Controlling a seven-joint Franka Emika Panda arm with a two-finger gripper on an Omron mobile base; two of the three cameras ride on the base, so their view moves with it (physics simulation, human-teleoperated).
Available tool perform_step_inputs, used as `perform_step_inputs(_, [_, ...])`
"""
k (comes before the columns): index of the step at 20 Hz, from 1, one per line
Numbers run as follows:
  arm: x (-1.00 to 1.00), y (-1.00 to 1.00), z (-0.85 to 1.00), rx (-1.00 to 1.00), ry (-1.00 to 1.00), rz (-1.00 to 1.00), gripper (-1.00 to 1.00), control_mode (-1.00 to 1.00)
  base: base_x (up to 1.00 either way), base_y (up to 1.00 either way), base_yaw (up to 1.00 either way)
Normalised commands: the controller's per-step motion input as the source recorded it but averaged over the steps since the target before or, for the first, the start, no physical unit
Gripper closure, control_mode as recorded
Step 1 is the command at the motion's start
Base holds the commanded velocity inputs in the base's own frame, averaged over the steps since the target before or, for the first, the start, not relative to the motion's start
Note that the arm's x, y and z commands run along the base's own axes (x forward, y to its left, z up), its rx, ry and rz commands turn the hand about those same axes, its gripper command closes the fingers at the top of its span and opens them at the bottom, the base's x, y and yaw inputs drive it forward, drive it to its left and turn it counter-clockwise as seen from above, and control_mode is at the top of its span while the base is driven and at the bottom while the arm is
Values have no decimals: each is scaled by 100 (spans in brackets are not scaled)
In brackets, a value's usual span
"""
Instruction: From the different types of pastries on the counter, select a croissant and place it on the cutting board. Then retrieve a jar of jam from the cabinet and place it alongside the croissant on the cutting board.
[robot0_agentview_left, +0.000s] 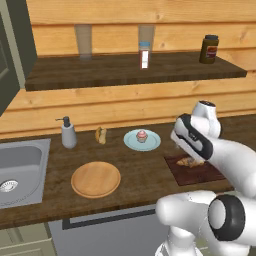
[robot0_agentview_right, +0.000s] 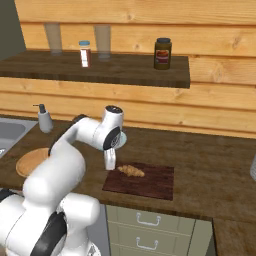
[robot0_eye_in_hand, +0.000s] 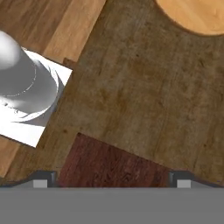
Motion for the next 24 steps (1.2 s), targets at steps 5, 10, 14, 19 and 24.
perform_step_inputs(5, [-41,65,8,0,-35,-12,-100,-100,0,0,0])
perform_step_inputs(10, [-17,77,8,2,-35,-42,-100,-100,0,0,0])
perform_step_inputs(14, [-14,62,5,9,-31,-49,-100,-100,0,0,0])
perform_step_inputs(19, [-8,44,8,13,-27,-48,-100,-100,0,0,0])
perform_step_inputs(24, [-47,12,0,17,-24,-40,-100,-100,0,0,0])
